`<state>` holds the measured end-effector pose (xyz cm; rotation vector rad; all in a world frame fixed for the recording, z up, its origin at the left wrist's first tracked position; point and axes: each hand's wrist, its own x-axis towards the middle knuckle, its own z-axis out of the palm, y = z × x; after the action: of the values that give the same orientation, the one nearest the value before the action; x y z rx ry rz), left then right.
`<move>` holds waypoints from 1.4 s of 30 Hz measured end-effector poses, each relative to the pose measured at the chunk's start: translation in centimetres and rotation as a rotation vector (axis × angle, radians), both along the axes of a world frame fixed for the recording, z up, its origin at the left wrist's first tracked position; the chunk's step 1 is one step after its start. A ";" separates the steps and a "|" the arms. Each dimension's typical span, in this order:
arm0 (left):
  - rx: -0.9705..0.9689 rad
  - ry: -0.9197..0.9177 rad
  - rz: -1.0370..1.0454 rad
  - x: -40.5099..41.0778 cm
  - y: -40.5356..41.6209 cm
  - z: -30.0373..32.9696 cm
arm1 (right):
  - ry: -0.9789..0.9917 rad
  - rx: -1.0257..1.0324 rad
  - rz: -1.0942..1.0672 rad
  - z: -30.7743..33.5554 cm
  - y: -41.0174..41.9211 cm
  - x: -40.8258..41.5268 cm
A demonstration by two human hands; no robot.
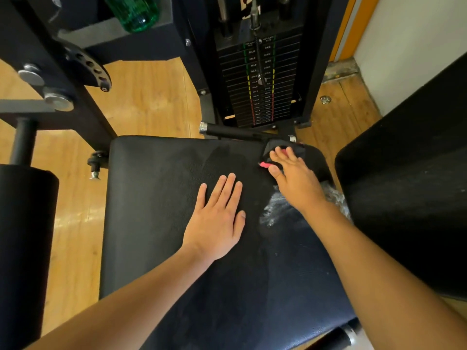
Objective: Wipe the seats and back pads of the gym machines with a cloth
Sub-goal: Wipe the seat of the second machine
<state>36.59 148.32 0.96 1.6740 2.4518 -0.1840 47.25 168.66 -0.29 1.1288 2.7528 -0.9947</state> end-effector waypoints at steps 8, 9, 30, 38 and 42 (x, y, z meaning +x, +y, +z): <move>-0.032 -0.014 0.005 0.0 0.1 0.2 | -0.061 0.025 0.107 0.9 -6.3 4.7; -0.032 -0.014 0.008 0.1 0.1 0.2 | -0.053 0.000 0.120 1.1 -6.9 5.4; -0.015 -0.009 -0.001 0.0 0.0 0.0 | 0.003 -0.131 0.036 0.9 -6.2 4.9; -0.021 -0.015 -0.002 0.1 0.1 0.2 | 0.035 -0.265 0.095 3.1 -11.7 10.1; -0.031 -0.011 0.006 0.1 0.0 0.2 | 0.131 -0.406 -0.318 5.7 -10.2 9.3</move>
<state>36.67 148.37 1.12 1.6509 2.4324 -0.2105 56.56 158.44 5.40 1.4889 2.3313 -1.6217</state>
